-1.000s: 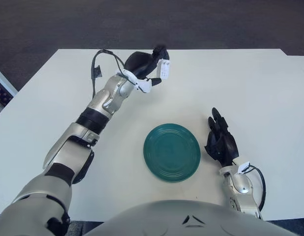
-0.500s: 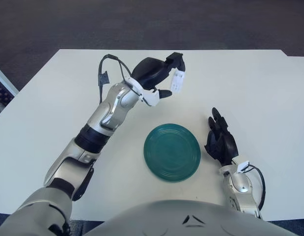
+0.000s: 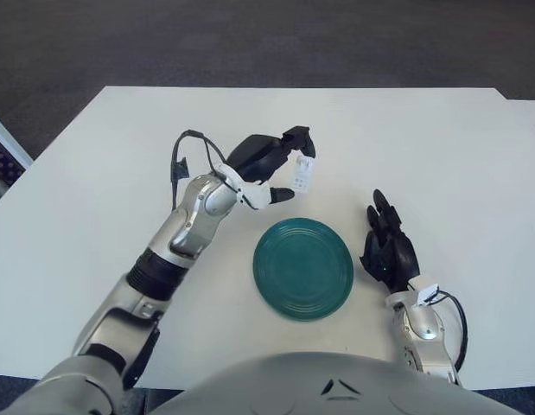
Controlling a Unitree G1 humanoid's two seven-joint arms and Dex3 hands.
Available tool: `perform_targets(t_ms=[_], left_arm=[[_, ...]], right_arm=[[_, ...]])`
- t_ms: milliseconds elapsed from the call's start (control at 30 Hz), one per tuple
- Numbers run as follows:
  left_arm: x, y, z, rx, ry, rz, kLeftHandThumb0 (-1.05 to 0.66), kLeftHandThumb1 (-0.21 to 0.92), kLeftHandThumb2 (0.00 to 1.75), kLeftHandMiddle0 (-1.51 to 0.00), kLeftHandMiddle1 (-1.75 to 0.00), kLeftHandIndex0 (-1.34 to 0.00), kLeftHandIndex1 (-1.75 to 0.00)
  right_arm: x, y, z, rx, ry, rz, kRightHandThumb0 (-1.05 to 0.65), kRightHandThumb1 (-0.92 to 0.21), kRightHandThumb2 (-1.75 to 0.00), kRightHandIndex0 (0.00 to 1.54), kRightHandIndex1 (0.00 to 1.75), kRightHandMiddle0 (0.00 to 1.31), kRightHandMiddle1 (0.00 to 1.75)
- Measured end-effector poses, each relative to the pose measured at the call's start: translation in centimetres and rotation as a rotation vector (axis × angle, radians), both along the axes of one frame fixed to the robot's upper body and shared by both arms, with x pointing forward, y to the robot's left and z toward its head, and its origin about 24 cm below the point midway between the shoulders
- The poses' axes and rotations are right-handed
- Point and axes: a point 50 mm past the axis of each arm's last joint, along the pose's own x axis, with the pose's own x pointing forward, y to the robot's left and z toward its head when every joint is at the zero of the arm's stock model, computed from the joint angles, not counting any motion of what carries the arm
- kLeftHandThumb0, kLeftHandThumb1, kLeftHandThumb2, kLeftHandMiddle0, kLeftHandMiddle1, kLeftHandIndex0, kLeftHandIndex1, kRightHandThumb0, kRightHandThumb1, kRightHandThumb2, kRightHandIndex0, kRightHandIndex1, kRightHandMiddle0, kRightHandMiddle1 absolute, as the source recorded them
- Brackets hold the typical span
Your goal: Put the charger into the plate.
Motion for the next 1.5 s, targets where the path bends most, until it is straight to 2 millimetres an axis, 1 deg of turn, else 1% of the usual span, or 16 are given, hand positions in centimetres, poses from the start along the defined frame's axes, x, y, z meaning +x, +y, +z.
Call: perform_targets(t_ms=[167,333,433,500,600,700,833,1000,1033,1100,1133,1167,1267,1500], left_arm=[[-3.5,-1.9,1.1,0.131,-0.019,-0.176,-0.44,0.42,1.18,-1.02,-1.75,-0.52,-1.75],[-7.6,-3.7,1.4,0.221,-0.019,-0.303,-0.44,0.42,1.18,-1.08,-1.75,-0.53,-1.75],[-10.1,-3.7,1.3,0.24,0.018,-0.386,-0.45,0.39,1.21,-1.1,-1.75,-0.55,-1.75],[-11.0,-3.1,0.8,0.255,0.054,-0.444,-0.45,0.38,1.23,-1.11,-1.75,-0.56,-1.75],[-11.0,-2.0,-0.4,0.347,0.098,-0.445,-0.46,0.36,1.25,-1.11,-1.75,-0.57,-1.75],[-11.2,-1.7,-1.0,0.413,0.117,-0.469,-0.47,0.32,1.3,-1.12,-1.75,-0.6,-1.75],[-11.7,-2.2,-1.0,0.419,0.071,-0.538,-0.48,0.29,1.34,-1.12,-1.75,-0.63,-1.75],[-11.7,-2.9,-1.5,0.403,0.048,-0.601,-0.5,0.25,1.39,-1.13,-1.75,-0.66,-1.75],[-11.7,-3.0,-1.6,0.405,0.051,-0.614,-0.48,0.3,1.28,-1.14,-1.75,-0.67,-1.67],[-11.8,-3.1,-1.9,0.409,0.042,-0.641,-0.46,0.36,1.14,-1.14,-1.75,-0.68,-1.58],[-11.8,-3.2,-1.9,0.409,0.029,-0.656,-0.45,0.41,1.01,-1.13,-1.75,-0.7,-1.5],[-11.8,-3.2,-2.0,0.41,0.013,-0.671,-0.44,0.45,0.92,-1.12,-1.75,-0.71,-1.44],[-11.9,-3.2,-2.2,0.412,-0.024,-0.705,-0.44,0.51,0.8,-1.11,-1.75,-0.73,-1.36],[-12.0,-3.2,-2.6,0.406,-0.062,-0.741,-0.43,0.55,0.69,-1.09,-1.75,-0.75,-1.29]], right_arm=[[-0.1,0.1,0.1,-0.036,-0.015,-0.013,-0.98,-0.92,-0.96,0.0,0.0,0.0,0.0],[-0.1,0.3,0.1,-0.064,-0.015,-0.02,-0.97,-0.92,-0.98,0.0,0.0,0.0,0.0],[-0.1,0.5,0.1,-0.072,-0.007,-0.029,-0.99,-0.92,-0.97,0.0,0.0,0.0,0.0],[-0.1,0.5,0.1,-0.074,-0.001,-0.033,-1.0,-0.92,-0.96,0.0,0.0,0.0,0.0],[-0.2,0.4,0.0,-0.08,0.007,-0.033,-1.01,-0.92,-0.96,0.0,0.0,0.0,0.0],[-0.3,0.4,-0.1,-0.083,0.016,-0.031,-1.03,-0.92,-0.95,0.0,0.0,0.0,0.0],[-0.2,0.4,-0.1,-0.077,0.028,-0.034,-1.04,-0.92,-0.94,0.0,0.0,0.0,0.0],[0.0,0.4,-0.1,-0.069,0.03,-0.032,-1.05,-0.92,-0.92,0.0,0.0,0.0,0.0],[0.0,0.4,-0.1,-0.067,0.029,-0.031,-1.04,-0.92,-0.91,0.0,0.0,0.0,0.0],[0.1,0.4,-0.1,-0.06,0.029,-0.027,-1.04,-0.92,-0.91,0.0,0.0,0.0,0.0],[0.1,0.4,-0.2,-0.055,0.03,-0.024,-1.04,-0.92,-0.91,0.0,0.0,0.0,0.0],[0.1,0.3,-0.2,-0.049,0.031,-0.022,-1.04,-0.92,-0.92,0.0,0.0,0.0,0.0],[0.1,0.3,-0.3,-0.029,0.033,-0.017,-1.05,-0.92,-0.92,0.0,0.0,0.0,0.0],[0.3,0.1,-0.3,-0.027,0.03,-0.017,-1.05,-0.92,-0.91,0.0,0.0,0.0,0.0]])
